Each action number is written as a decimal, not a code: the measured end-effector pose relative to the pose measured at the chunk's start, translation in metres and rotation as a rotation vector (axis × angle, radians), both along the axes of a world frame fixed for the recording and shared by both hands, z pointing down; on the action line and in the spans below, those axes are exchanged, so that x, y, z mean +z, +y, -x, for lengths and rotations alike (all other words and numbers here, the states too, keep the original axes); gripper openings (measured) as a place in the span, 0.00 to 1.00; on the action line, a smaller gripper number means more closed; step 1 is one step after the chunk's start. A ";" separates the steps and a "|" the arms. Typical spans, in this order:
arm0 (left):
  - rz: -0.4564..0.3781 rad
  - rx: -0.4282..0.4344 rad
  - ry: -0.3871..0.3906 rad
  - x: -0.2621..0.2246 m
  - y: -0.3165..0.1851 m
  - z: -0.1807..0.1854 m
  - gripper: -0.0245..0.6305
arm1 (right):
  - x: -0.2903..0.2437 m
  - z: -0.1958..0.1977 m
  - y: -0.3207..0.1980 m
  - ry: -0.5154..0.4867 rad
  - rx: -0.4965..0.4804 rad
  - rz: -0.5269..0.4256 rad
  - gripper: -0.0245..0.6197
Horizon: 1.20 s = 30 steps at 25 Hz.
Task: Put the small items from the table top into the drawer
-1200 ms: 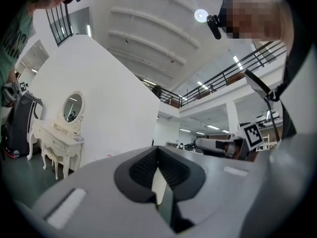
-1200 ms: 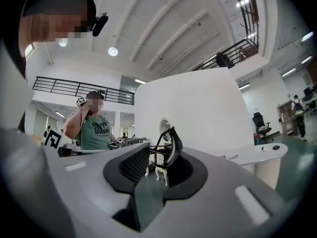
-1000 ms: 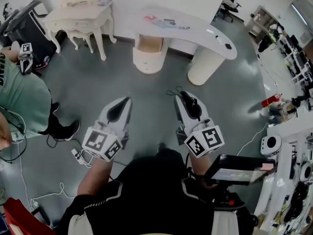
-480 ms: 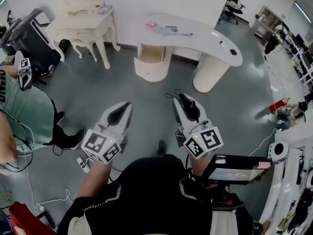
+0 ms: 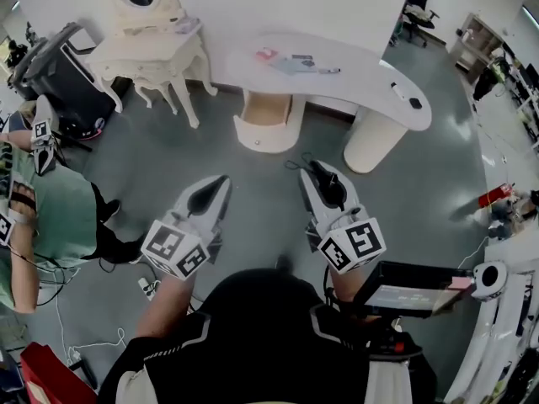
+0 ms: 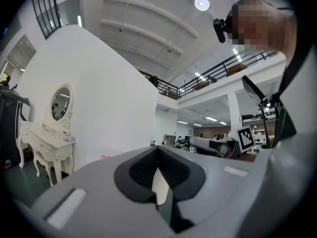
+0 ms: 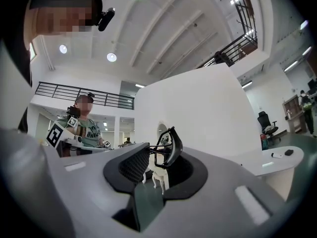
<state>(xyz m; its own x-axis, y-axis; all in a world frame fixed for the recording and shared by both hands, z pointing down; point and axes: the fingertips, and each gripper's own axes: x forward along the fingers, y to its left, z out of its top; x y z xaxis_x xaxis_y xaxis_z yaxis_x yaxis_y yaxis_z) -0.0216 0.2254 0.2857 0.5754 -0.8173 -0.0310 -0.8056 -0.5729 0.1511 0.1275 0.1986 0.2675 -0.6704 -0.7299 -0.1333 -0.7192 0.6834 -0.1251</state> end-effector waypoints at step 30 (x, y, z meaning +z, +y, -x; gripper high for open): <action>0.036 -0.012 -0.025 0.010 -0.140 -0.012 0.04 | 0.026 -0.010 -0.134 0.000 -0.040 0.074 0.18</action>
<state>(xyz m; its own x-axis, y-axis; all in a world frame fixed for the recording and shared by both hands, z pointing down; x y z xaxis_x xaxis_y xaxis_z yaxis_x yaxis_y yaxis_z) -0.0097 0.0853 0.2952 0.5656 -0.8246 0.0125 -0.8162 -0.5575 0.1513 0.1371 0.0648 0.2934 -0.6994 -0.7102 -0.0803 -0.6913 0.7007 -0.1764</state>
